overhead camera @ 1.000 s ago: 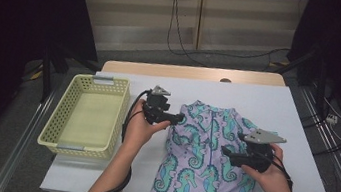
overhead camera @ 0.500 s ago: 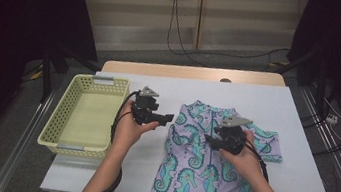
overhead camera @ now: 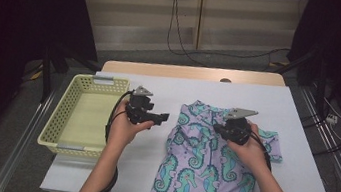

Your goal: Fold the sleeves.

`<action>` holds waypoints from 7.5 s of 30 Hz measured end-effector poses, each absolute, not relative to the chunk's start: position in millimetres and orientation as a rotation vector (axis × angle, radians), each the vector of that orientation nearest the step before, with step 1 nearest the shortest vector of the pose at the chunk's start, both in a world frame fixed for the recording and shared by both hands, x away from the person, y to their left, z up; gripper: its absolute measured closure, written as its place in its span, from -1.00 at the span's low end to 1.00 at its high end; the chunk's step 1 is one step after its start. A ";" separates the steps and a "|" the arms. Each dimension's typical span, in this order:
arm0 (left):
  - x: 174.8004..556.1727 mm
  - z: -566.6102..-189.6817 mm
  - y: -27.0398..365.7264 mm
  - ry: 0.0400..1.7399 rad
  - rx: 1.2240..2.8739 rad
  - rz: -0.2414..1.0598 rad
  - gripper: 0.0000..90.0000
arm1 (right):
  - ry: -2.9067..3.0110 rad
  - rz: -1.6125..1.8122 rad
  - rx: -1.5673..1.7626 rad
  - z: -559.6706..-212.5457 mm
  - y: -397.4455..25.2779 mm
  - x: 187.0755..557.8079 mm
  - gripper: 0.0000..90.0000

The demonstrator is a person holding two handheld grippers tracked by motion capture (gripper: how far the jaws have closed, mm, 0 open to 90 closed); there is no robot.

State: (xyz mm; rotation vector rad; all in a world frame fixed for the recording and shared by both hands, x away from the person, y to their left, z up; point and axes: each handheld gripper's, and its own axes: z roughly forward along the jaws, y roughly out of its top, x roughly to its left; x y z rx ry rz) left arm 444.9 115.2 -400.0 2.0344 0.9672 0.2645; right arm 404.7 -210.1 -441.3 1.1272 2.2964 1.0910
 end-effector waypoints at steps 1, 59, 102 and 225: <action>444.5 -400.4 114.7 0.969 2.034 0.264 -0.46 | 2.297 1.079 1.128 -441.6 -211.8 406.6 1.00; 437.6 -456.5 66.6 0.986 2.127 0.113 0.42 | 2.331 1.147 0.980 -435.4 -189.3 357.4 -0.24; 454.9 -443.8 99.6 1.009 2.064 0.214 -0.03 | 1.935 0.838 1.439 -443.3 -334.5 340.4 -0.21; 447.1 -421.0 111.3 0.976 2.094 0.245 -0.56 | 1.978 1.144 1.291 -416.6 -276.4 360.6 0.96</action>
